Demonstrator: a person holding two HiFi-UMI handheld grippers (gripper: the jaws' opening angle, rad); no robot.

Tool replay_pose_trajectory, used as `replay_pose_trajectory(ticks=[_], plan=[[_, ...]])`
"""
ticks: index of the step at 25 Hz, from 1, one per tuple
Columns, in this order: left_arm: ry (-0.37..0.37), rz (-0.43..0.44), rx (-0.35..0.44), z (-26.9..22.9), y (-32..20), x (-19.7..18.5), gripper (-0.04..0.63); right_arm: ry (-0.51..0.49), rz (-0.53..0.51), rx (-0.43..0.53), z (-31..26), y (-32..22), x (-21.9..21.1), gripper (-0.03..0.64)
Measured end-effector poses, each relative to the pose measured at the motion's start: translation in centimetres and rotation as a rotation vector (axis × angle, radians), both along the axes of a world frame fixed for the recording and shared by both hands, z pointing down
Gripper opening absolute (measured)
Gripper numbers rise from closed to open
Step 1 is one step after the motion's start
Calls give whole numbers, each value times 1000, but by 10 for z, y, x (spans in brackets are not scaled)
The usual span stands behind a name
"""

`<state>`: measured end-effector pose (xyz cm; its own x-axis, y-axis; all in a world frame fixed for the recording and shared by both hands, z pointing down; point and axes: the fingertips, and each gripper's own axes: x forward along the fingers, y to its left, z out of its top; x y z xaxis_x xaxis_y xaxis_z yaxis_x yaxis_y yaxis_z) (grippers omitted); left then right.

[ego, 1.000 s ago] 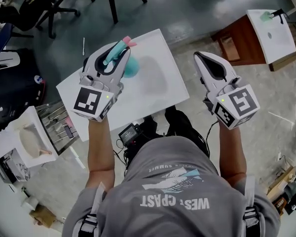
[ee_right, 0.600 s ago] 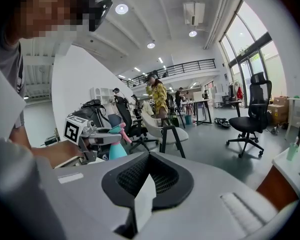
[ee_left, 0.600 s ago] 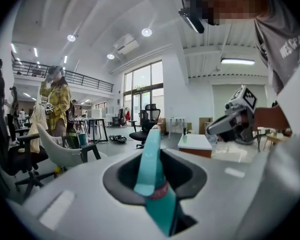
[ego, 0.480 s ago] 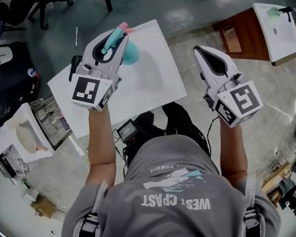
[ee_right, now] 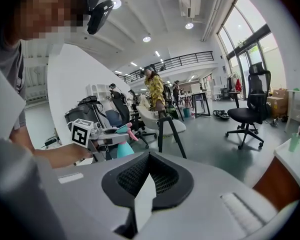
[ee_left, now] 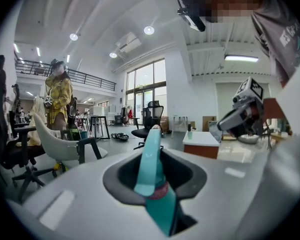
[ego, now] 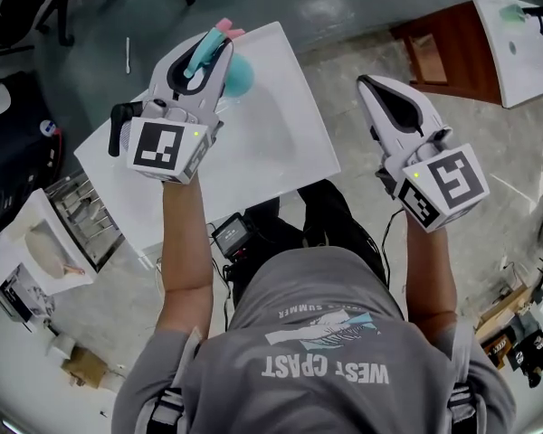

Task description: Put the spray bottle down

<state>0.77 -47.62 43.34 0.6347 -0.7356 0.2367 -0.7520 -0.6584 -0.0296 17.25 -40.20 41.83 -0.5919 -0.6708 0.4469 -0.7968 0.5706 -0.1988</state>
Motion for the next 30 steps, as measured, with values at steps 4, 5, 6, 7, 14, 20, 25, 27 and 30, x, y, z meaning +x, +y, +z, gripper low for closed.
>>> replay_pose_trajectory(ticks=[4,5,6,7,14,20,25,27,30], plan=[[16,-1,3,13,-8,2,87,4,5,-21,11,-2,1,2],[21,-1,3,17,-10,2,87,5,6,-27,15,-2,1,2],[25,0,3,21,-12,2,87,6,7,-33,18,-2,0,2],[28,1,3,25,-14,1,87,6,7,-39,22,-3,-1,2],[47,6,14,46,-27,6,87,11,12,-69,41,-6,-1,2],[49,14,21,60,-38,15,87,9,16,-83,50,-13,4,2],[53,25,27,68,-41,21,87,10,25,-94,56,-13,7,2],[55,30,31,72,-43,21,87,10,28,-97,59,-14,5,2],[61,42,41,77,-45,21,87,10,32,-104,62,-16,2,2]])
